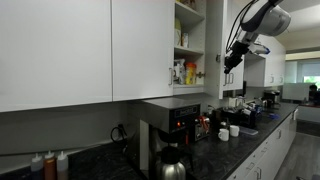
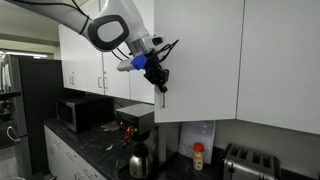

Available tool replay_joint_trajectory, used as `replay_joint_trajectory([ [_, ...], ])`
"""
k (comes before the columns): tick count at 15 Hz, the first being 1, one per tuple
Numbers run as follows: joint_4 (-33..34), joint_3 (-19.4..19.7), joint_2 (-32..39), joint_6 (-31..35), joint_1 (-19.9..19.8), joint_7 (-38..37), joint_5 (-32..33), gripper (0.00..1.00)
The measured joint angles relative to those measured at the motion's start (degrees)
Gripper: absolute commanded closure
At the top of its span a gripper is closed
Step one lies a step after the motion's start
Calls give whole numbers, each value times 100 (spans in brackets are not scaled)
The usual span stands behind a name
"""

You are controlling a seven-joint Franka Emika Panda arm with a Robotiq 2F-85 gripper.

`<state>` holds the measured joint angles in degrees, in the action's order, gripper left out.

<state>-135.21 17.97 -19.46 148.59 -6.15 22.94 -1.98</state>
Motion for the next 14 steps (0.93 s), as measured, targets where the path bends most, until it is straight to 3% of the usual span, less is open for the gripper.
replay_joint_trajectory([
  [4,0,15,-1,-1,1,16,-7,97],
  [5,0,21,-3,-3,1,27,-10,64],
  [6,0,25,-5,-8,1,33,-10,64],
  [14,19,91,-285,-237,-250,43,326,9],
])
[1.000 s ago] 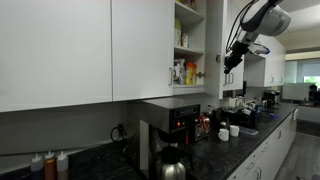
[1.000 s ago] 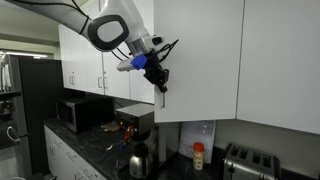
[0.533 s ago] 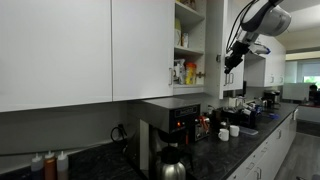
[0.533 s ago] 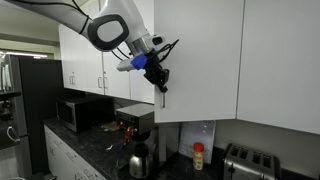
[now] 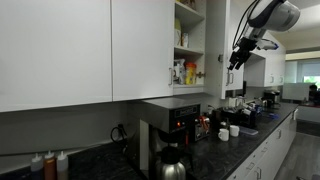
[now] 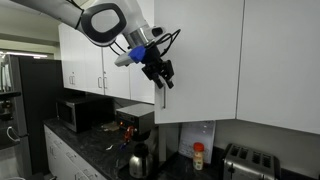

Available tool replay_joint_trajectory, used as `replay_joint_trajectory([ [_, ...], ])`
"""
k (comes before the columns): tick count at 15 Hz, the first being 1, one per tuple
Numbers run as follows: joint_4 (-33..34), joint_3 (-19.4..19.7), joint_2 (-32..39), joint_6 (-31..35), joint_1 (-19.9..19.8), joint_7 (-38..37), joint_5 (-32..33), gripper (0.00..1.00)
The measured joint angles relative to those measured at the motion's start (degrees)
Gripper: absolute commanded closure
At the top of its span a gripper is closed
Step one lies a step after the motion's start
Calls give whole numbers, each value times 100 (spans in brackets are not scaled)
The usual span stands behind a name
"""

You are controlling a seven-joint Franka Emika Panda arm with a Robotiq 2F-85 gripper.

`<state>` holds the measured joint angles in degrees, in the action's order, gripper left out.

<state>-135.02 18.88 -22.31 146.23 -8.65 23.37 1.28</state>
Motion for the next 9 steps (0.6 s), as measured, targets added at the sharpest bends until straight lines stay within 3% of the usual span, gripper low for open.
replay_joint_trajectory([
  [2,7,-3,-185,-400,-58,3,256,0],
  [5,14,-29,-616,-1347,-91,109,641,0],
  [9,25,-60,-1298,-2892,-19,779,726,0],
])
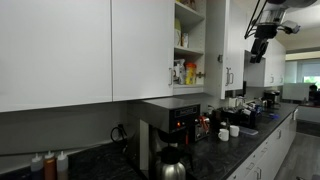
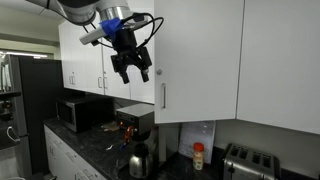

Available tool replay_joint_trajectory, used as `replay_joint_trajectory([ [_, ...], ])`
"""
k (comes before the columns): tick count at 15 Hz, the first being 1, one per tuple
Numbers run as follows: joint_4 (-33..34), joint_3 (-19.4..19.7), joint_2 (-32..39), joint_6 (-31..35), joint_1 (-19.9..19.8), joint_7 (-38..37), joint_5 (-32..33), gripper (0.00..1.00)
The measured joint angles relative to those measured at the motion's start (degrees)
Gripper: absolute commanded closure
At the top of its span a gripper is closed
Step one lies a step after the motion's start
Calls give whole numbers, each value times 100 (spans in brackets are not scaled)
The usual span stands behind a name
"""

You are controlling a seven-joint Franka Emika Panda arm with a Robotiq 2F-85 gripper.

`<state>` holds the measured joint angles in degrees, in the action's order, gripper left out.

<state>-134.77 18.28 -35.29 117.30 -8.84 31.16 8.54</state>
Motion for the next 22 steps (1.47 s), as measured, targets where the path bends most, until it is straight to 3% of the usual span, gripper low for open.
replay_joint_trajectory([
  [4,-4,-70,-518,-1037,202,465,6,0],
  [9,-37,-233,-831,-1643,561,674,5,0],
  [22,-568,-950,-886,-1483,1542,795,18,0],
])
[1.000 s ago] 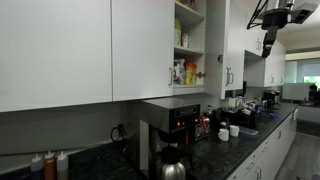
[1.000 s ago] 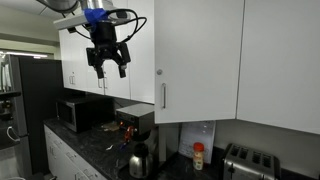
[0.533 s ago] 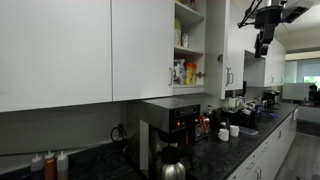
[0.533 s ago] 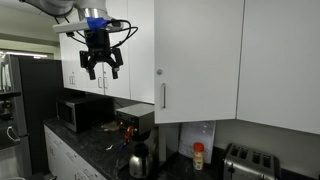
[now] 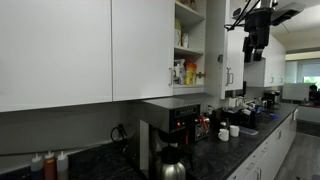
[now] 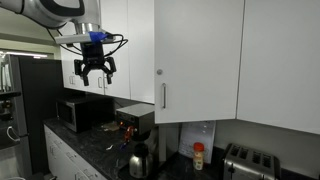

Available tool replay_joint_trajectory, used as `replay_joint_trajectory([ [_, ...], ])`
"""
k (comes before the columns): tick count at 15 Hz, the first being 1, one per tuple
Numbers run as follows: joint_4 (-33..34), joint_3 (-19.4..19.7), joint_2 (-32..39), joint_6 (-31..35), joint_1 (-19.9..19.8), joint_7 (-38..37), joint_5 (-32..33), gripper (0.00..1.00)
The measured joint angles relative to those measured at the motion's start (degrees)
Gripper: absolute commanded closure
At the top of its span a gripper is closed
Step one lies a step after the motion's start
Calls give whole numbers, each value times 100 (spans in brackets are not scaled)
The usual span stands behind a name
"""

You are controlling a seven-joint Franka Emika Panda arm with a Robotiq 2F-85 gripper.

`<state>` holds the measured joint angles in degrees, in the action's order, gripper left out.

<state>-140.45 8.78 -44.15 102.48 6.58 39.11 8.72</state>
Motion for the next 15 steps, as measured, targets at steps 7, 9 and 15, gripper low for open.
replay_joint_trajectory([
  [7,-945,-284,-32,1936,226,339,884,0],
  [9,-1252,-283,10,2757,203,340,1275,0],
  [15,-1788,-282,473,5405,-341,-237,2837,0],
])
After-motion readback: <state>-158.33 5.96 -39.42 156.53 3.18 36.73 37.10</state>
